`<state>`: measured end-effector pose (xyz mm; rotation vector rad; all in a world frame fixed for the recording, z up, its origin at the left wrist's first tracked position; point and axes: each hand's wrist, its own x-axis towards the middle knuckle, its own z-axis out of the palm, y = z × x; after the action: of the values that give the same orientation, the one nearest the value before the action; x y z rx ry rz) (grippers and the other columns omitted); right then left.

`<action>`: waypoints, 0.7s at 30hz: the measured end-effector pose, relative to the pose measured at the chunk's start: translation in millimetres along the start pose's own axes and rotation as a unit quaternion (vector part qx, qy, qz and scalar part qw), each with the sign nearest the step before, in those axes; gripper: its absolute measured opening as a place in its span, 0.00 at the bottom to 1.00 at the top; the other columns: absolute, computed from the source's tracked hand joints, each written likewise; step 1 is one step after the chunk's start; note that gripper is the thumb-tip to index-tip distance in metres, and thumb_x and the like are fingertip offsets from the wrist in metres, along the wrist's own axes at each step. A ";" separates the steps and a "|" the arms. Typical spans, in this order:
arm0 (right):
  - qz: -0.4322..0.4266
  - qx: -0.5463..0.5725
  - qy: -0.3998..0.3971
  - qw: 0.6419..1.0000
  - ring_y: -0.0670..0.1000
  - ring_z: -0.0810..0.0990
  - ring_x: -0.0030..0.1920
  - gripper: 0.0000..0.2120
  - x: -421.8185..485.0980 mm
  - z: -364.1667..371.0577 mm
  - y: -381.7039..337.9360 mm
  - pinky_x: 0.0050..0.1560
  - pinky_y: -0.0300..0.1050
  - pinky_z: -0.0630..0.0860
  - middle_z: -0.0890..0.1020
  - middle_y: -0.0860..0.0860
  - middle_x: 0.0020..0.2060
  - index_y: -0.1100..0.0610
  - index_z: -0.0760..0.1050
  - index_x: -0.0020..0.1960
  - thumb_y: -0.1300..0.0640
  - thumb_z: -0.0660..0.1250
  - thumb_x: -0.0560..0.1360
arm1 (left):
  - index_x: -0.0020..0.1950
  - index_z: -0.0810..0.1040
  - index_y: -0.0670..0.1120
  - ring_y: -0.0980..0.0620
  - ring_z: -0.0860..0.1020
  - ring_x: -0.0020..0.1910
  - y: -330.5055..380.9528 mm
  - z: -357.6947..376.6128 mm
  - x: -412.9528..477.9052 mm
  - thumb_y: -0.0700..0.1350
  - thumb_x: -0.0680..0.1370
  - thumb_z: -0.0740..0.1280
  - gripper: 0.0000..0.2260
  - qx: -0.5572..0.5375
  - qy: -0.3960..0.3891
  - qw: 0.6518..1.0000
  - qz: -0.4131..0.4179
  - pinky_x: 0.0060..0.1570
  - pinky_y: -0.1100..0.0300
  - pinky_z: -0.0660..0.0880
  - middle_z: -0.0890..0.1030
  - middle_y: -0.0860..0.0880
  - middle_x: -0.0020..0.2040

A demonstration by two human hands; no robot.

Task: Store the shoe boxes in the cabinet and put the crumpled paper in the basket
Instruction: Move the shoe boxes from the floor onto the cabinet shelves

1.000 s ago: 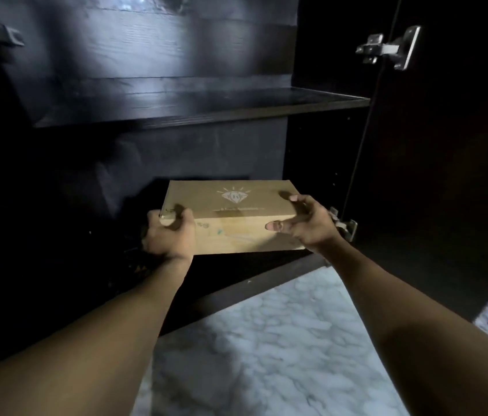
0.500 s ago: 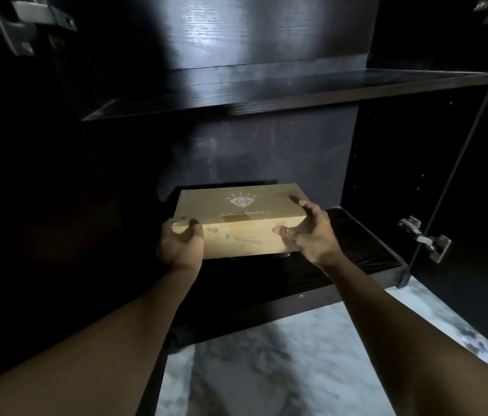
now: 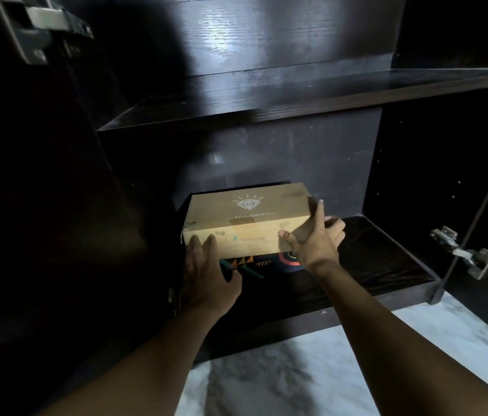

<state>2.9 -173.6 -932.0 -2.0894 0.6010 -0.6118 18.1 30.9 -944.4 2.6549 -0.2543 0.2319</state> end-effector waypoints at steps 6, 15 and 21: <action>-0.018 0.112 -0.117 0.987 0.50 0.63 0.62 0.51 11.4 1.7 1.1 0.39 0.23 0.73 0.53 0.52 0.73 0.48 0.38 0.79 0.68 0.71 0.74 | 0.80 0.45 0.52 0.44 0.43 0.79 -0.2 8.5 26.8 0.52 0.77 0.66 0.39 -0.115 0.000 0.993 -0.035 0.77 0.45 0.50 0.43 0.46 0.80; -0.008 0.105 -0.180 0.978 0.53 0.66 0.66 0.47 25.3 25.1 -6.1 0.74 0.46 0.58 0.48 0.50 0.73 0.49 0.40 0.80 0.65 0.69 0.76 | 0.80 0.47 0.52 0.49 0.40 0.79 20.3 25.1 45.7 0.44 0.78 0.68 0.38 -0.275 -0.001 0.958 -0.083 0.75 0.53 0.48 0.41 0.47 0.80; -0.004 0.129 -0.174 0.976 0.50 0.66 0.67 0.41 33.1 22.8 -2.1 0.70 0.40 0.61 0.52 0.46 0.75 0.52 0.49 0.80 0.63 0.69 0.76 | 0.80 0.49 0.52 0.47 0.53 0.78 20.5 18.5 48.1 0.43 0.78 0.67 0.37 -0.311 0.008 0.946 -0.093 0.73 0.56 0.57 0.52 0.47 0.80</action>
<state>42.7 -179.1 -935.2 -1.8929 0.2958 -0.2967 62.5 -2.3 -941.9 2.0305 -0.0529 0.0900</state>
